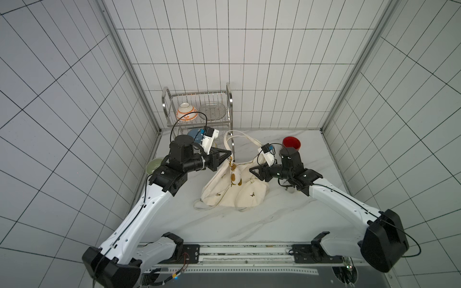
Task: Remove the decoration from the bag
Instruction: Adjust the bag.
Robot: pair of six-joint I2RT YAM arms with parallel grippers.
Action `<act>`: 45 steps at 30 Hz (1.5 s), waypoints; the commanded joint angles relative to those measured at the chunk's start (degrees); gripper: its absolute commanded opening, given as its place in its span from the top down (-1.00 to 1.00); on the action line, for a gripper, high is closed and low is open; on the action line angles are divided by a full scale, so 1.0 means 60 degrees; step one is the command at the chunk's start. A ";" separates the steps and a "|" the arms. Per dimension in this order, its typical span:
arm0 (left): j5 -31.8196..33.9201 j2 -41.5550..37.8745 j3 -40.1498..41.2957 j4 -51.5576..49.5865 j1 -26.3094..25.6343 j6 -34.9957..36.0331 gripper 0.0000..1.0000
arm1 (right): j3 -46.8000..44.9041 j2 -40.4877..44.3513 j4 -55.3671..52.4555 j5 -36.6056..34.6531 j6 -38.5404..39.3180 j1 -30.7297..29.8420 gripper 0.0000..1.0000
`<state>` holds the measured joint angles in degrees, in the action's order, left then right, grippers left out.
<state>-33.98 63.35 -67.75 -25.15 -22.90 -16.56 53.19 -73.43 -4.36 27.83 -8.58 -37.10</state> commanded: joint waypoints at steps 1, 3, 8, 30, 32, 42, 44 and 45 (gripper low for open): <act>-0.0022 0.0066 -0.0119 0.0864 0.0290 -0.0966 1.00 | 0.0392 0.0591 -0.0715 -0.0458 0.0393 0.0178 -0.14; -0.0058 0.0187 -0.0178 0.0898 0.0372 -0.1249 1.00 | 0.0382 0.0927 -0.1067 -0.0728 0.0518 0.0272 -0.21; -0.0057 0.0473 -0.0449 0.0929 0.0528 -0.1977 1.00 | 0.0302 0.1798 -0.1920 -0.1177 0.0747 0.0632 -0.33; -0.1121 0.1422 -0.0506 0.2366 0.0557 -0.4151 1.00 | 0.0794 0.2335 0.0574 0.0213 -0.1105 -0.0777 -0.29; -0.1072 0.1453 -0.0538 0.2445 0.0504 -0.4225 1.00 | 0.1089 0.1868 0.0627 -0.0220 -0.0896 -0.1267 -0.19; 0.1086 0.1413 -0.1339 0.0216 -0.0538 -0.3381 1.00 | 0.2230 0.0519 0.0102 -0.2407 0.0106 -0.2032 0.20; 0.1416 0.1325 -0.1381 0.0021 -0.0709 -0.3314 1.00 | 0.2163 0.0403 0.0425 -0.2313 -0.0168 -0.2034 0.21; 0.1472 0.1301 -0.1340 0.0054 -0.0751 -0.3335 1.00 | 0.2154 0.0351 0.0581 -0.2197 -0.0270 -0.2034 0.24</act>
<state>-30.09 72.18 -74.04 -23.03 -26.74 -38.59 64.93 -70.48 -3.44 16.25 -9.50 -48.88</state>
